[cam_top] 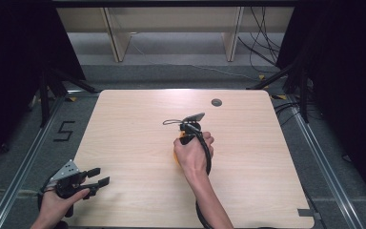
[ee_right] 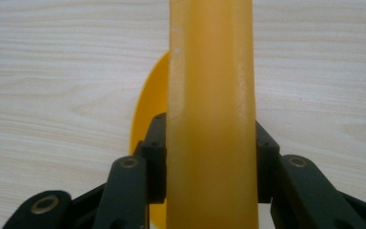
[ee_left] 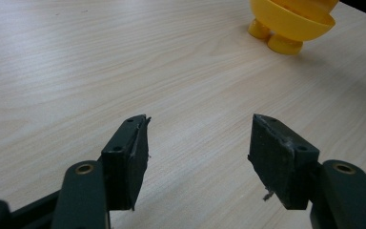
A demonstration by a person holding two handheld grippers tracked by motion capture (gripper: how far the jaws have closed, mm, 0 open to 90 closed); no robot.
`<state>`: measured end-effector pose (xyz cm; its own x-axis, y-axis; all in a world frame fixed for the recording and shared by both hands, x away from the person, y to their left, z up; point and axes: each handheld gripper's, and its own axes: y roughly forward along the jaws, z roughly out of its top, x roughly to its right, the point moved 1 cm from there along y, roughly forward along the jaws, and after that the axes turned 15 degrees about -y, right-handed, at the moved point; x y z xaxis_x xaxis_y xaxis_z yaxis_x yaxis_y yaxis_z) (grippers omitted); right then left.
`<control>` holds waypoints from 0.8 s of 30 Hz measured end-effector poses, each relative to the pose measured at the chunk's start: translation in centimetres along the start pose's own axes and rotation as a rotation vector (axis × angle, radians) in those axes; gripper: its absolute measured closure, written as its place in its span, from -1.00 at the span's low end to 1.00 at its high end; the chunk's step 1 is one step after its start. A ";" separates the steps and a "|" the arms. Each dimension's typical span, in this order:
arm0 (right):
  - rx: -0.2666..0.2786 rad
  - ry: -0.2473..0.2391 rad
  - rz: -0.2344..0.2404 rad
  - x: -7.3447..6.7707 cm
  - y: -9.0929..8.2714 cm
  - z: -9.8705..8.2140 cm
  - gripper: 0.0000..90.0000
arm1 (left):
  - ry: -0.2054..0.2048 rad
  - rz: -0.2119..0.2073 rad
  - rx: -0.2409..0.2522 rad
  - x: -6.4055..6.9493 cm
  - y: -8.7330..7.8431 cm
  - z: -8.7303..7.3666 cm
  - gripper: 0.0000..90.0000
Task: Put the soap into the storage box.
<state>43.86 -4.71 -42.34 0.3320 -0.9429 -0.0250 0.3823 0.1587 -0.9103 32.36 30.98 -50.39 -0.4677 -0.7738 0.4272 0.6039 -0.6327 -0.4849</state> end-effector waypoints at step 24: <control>0.006 -0.062 -0.015 0.2 1.5 -0.2 0.36 | -0.001 -0.001 -0.002 0.0 0.0 0.0 -0.15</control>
<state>44.36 -4.68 -43.76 0.3791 -0.9252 0.0148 0.3926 0.1463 -0.9080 32.33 30.98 -50.38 -0.4674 -0.7731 0.4288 0.6023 -0.6336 -0.4856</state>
